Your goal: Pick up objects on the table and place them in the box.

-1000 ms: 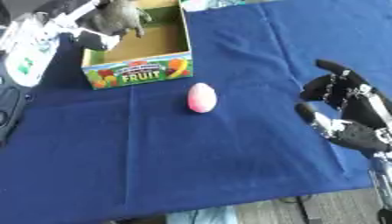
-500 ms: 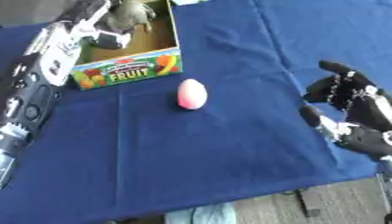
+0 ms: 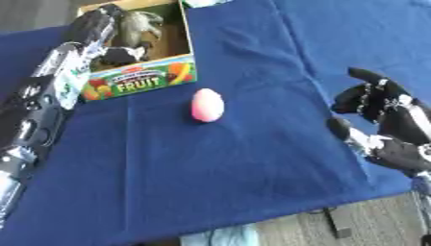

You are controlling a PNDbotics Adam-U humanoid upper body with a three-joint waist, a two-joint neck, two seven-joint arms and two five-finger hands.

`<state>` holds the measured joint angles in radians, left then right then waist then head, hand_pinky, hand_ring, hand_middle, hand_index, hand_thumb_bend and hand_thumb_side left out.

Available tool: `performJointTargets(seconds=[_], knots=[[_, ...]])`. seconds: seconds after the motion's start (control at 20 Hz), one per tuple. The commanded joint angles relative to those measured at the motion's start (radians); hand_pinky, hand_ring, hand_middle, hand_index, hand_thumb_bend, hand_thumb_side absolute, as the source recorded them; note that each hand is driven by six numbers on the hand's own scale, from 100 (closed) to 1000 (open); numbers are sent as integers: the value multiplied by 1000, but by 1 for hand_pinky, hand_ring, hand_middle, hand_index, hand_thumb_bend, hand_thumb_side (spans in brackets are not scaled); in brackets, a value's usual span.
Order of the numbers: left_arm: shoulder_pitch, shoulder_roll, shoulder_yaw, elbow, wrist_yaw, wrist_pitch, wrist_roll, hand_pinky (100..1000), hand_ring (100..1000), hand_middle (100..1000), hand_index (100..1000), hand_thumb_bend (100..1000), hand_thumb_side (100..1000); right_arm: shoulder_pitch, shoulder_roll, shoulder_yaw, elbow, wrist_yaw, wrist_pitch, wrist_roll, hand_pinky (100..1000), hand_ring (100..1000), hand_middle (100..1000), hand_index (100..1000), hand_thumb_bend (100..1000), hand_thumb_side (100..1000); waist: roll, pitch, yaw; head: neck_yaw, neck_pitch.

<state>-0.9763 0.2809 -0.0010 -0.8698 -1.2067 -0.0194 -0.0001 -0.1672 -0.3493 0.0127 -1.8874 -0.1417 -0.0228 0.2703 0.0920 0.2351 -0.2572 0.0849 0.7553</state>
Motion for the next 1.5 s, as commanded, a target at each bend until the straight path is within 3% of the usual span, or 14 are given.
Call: performJointTargets(seconds=[0.05,0.25,0.45,0.85,1.25,1.5], knots=[[-13,33,17,-36,4,12,-1,826,819,841,894,618,706,-7,-11,-8,-10,1,1,-1,717,649,601,915,499,278,-5,-21,4,-6,-3],[-4,55,26,-64,33,30,-8,829,825,853,903,726,771,-5,-11,-10,-10,0,1,-1,717,649,601,915,499,278,-6,-25,11,-12,0],[7,79,39,-99,82,40,-24,824,827,859,902,770,813,-2,-13,-13,-10,0,0,-4,717,649,601,915,500,279,-9,-29,20,-20,3],[48,135,45,-216,213,40,-89,813,824,862,901,767,819,5,-18,-19,-7,-1,-1,-8,717,649,601,914,500,279,-16,-40,50,-41,13],[80,167,64,-243,333,42,-206,795,811,848,893,762,798,9,-20,-22,-7,-2,-3,-9,717,649,601,914,501,280,-23,-44,66,-49,15],[119,190,91,-345,413,46,-249,763,784,816,874,710,811,2,-44,-19,-8,-2,-9,-8,718,650,602,914,504,283,-28,-45,84,-60,15]])
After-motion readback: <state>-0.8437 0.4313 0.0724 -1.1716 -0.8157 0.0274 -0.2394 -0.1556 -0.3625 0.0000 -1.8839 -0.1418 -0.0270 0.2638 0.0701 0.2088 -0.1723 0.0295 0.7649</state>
